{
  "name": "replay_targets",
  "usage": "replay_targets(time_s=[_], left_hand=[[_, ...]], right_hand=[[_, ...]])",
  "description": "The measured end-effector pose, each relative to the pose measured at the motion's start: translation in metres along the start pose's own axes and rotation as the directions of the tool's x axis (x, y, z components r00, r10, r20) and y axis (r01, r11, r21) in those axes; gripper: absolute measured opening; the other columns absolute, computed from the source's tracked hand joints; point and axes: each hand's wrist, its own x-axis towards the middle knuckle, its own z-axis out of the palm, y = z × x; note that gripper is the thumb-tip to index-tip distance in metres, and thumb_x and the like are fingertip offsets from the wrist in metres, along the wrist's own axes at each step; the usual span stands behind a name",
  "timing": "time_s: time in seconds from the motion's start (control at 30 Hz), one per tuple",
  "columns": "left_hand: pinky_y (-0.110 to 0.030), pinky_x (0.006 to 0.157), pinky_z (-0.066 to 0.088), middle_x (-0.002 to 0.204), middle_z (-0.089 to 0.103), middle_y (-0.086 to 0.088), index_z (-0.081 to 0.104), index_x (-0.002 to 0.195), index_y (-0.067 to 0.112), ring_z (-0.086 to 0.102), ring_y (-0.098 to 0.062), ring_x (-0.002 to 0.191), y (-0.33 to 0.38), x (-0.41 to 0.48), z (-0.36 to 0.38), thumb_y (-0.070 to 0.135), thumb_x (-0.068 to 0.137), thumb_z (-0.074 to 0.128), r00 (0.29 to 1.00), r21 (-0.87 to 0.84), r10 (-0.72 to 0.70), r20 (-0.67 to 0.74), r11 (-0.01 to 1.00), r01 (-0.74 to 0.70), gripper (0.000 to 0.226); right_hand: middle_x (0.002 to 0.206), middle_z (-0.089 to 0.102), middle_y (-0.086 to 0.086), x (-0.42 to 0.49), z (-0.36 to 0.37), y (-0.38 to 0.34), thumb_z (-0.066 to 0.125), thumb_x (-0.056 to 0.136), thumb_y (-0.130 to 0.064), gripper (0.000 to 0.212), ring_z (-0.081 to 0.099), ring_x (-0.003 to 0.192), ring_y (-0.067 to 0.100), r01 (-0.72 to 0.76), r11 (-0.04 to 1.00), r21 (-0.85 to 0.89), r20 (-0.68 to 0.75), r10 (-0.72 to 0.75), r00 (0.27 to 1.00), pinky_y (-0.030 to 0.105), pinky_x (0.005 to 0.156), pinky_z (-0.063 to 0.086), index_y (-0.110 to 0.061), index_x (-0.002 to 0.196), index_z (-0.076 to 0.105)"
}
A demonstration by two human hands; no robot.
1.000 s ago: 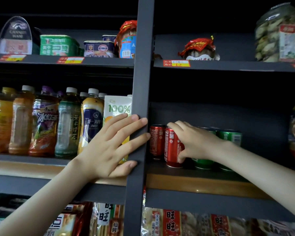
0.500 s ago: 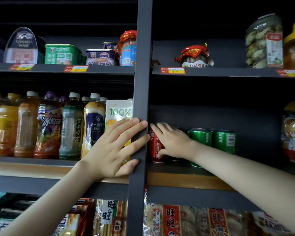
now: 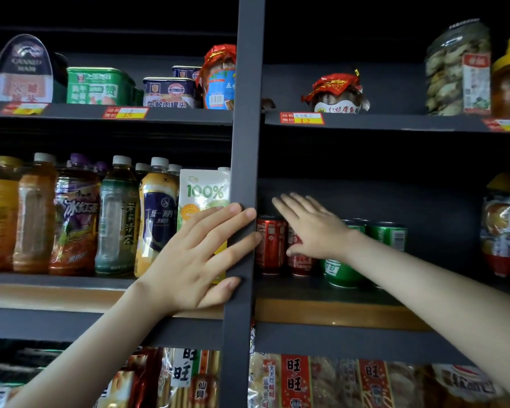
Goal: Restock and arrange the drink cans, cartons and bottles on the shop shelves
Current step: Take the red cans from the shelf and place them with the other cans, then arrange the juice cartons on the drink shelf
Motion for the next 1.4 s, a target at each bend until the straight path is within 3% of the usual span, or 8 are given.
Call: replay_targets(time_s=[0.23, 0.37, 0.53, 0.7, 0.87, 1.0, 1.23, 1.4], left_hand=[[-0.039, 0.118, 0.02, 0.143, 0.036, -0.018, 0.044, 0.132, 0.008, 0.03, -0.031, 0.137, 0.0, 0.003, -0.005, 0.039, 0.101, 0.024, 1.0, 0.017, 0.004, 0.031, 1.0, -0.005, 0.049], [-0.043, 0.116, 0.026, 0.145, 0.038, -0.017, 0.044, 0.133, 0.008, 0.037, -0.034, 0.135, 0.013, 0.001, -0.016, 0.036, 0.099, 0.037, 0.991, 0.028, -0.11, 0.074, 0.994, 0.108, 0.044], [-0.046, 0.102, 0.04, 0.136, 0.052, -0.02, 0.045, 0.13, 0.008, 0.049, -0.035, 0.122, 0.026, -0.014, -0.05, 0.033, 0.096, 0.044, 0.898, 0.091, -0.423, 0.118, 0.905, 0.415, 0.042], [-0.043, 0.097, 0.04, 0.13, 0.056, -0.018, 0.047, 0.127, 0.006, 0.051, -0.033, 0.115, 0.014, -0.034, -0.086, 0.031, 0.092, 0.047, 0.841, 0.239, -0.51, 0.181, 0.852, 0.465, 0.043], [-0.042, 0.101, 0.034, 0.129, 0.057, -0.018, 0.056, 0.123, 0.004, 0.051, -0.032, 0.116, -0.007, -0.071, -0.108, 0.032, 0.091, 0.044, 0.813, 0.331, -0.551, 0.19, 0.815, 0.475, 0.044], [-0.043, 0.099, 0.041, 0.127, 0.059, -0.019, 0.063, 0.115, 0.002, 0.055, -0.033, 0.113, -0.037, -0.102, -0.113, 0.03, 0.09, 0.047, 0.787, 0.364, -0.59, 0.18, 0.784, 0.504, 0.041], [-0.041, 0.09, 0.045, 0.117, 0.063, -0.018, 0.065, 0.105, 0.003, 0.06, -0.033, 0.104, -0.087, -0.135, -0.107, 0.029, 0.088, 0.052, 0.816, 0.293, -0.56, 0.146, 0.812, 0.504, 0.033], [-0.043, 0.089, 0.047, 0.116, 0.062, -0.018, 0.063, 0.104, 0.004, 0.06, -0.034, 0.1, -0.1, -0.148, -0.097, 0.029, 0.087, 0.048, 0.835, 0.206, -0.513, 0.201, 0.855, 0.476, 0.034]], right_hand=[[0.16, 0.012, -0.001, -0.063, -0.043, -0.027, 0.054, 0.095, -0.042, 0.081, 0.011, 0.147, 0.015, -0.115, 0.963, 0.242, -0.213, 0.169, 0.962, 0.027, 0.116, 0.016, -0.021, 0.155, 0.003], [0.153, 0.028, -0.002, -0.09, -0.048, -0.055, 0.054, 0.096, -0.036, 0.068, 0.024, 0.141, 0.013, -0.146, 0.91, 0.389, -0.356, 0.294, 0.887, 0.025, 0.108, 0.03, -0.019, 0.152, 0.021], [0.132, 0.053, 0.011, -0.102, -0.056, -0.103, 0.058, 0.09, -0.023, 0.052, 0.049, 0.122, 0.024, -0.012, 0.916, 0.402, -0.635, 0.288, 0.717, 0.03, 0.099, 0.044, -0.003, 0.137, 0.045], [0.125, 0.056, 0.01, -0.086, -0.07, -0.158, 0.065, 0.086, -0.016, 0.053, 0.051, 0.114, 0.02, 0.166, 0.922, 0.349, -0.748, 0.167, 0.643, 0.028, 0.095, 0.047, -0.008, 0.133, 0.042], [0.133, 0.051, 0.012, -0.041, -0.077, -0.204, 0.068, 0.085, -0.016, 0.065, 0.051, 0.12, 0.028, 0.084, 0.873, 0.481, -0.609, 0.265, 0.747, 0.037, 0.095, 0.049, -0.01, 0.141, 0.036], [0.156, 0.015, 0.013, 0.005, -0.084, -0.219, 0.054, 0.096, -0.035, 0.079, 0.025, 0.138, 0.034, -0.184, 0.836, 0.517, -0.318, 0.387, 0.866, 0.04, 0.108, 0.035, -0.024, 0.154, 0.0], [0.156, -0.028, 0.013, 0.085, -0.068, -0.199, 0.066, 0.081, -0.06, 0.112, -0.004, 0.144, 0.05, -0.609, 0.601, 0.517, 0.086, 0.672, 0.736, 0.067, 0.11, 0.023, -0.037, 0.149, -0.02], [0.155, -0.027, 0.019, 0.104, -0.062, -0.204, 0.074, 0.079, -0.047, 0.119, 0.027, 0.132, 0.049, -0.684, 0.523, 0.509, 0.077, 0.764, 0.641, 0.053, 0.094, 0.049, -0.039, 0.148, -0.022]])
